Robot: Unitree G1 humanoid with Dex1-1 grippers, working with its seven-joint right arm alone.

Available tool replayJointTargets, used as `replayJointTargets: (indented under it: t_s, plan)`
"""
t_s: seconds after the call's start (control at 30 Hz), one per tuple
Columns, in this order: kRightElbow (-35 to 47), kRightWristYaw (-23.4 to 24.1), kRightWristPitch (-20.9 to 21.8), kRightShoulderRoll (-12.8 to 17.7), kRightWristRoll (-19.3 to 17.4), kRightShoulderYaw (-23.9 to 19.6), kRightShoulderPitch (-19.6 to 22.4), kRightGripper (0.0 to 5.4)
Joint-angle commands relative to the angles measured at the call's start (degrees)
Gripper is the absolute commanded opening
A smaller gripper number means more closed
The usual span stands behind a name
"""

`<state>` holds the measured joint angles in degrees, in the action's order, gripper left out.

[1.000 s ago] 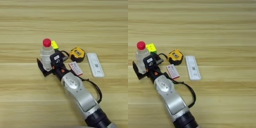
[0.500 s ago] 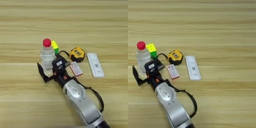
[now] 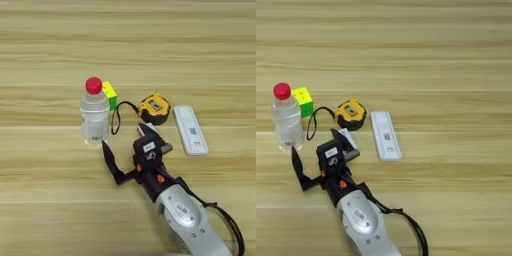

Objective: Move the objects on the table

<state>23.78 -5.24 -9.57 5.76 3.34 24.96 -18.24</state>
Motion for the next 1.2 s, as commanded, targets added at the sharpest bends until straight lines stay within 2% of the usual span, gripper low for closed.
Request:
replayJointTargets:
  t_s: [0.03, 0.23, 0.4, 0.63, 0.9, 1.2]
  plan:
    - [5.8, 0.3, 1.2, 0.8, 1.2, -0.9, -1.8, 5.38]
    - [6.4, 2.0, 2.2, 0.8, 1.4, -4.7, -4.1, 5.38]
    - [4.2, 3.4, 2.9, 0.0, 0.5, -9.3, -2.7, 5.38]
    - [-0.7, 3.4, 3.7, -1.0, -0.8, -14.1, 2.5, 5.38]
    - [-11.7, 2.5, 4.7, -1.7, -2.6, -18.1, 12.8, 5.38]
    - [-22.3, 1.4, 6.9, -1.5, -3.7, -21.3, 19.5, 5.38]
